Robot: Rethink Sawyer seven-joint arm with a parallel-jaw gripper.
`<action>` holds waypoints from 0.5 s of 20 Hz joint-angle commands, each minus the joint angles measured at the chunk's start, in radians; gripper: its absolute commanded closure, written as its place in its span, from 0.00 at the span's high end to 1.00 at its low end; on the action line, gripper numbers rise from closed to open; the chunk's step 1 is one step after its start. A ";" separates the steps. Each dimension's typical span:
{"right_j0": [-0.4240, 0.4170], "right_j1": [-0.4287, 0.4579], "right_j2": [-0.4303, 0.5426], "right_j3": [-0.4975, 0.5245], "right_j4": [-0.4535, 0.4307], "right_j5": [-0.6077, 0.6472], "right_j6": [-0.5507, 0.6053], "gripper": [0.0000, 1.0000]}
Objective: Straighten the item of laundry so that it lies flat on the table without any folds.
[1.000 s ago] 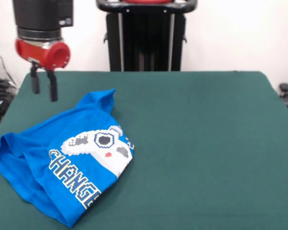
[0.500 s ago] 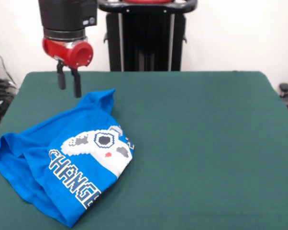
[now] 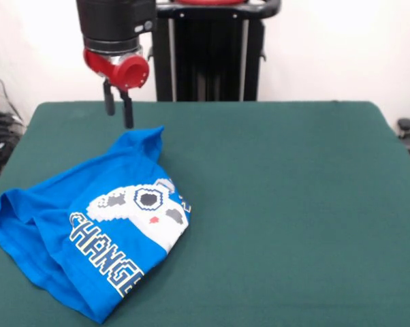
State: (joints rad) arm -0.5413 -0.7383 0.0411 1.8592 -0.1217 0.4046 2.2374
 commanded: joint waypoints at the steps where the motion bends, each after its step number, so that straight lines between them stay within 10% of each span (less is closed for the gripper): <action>1: 0.060 0.018 -0.019 0.146 0.125 0.047 0.259 1.00; 10: 0.074 0.055 0.011 0.203 0.198 -0.114 0.247 1.00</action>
State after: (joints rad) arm -0.5173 -0.7370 0.0191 1.9353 -0.0049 0.3921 2.2374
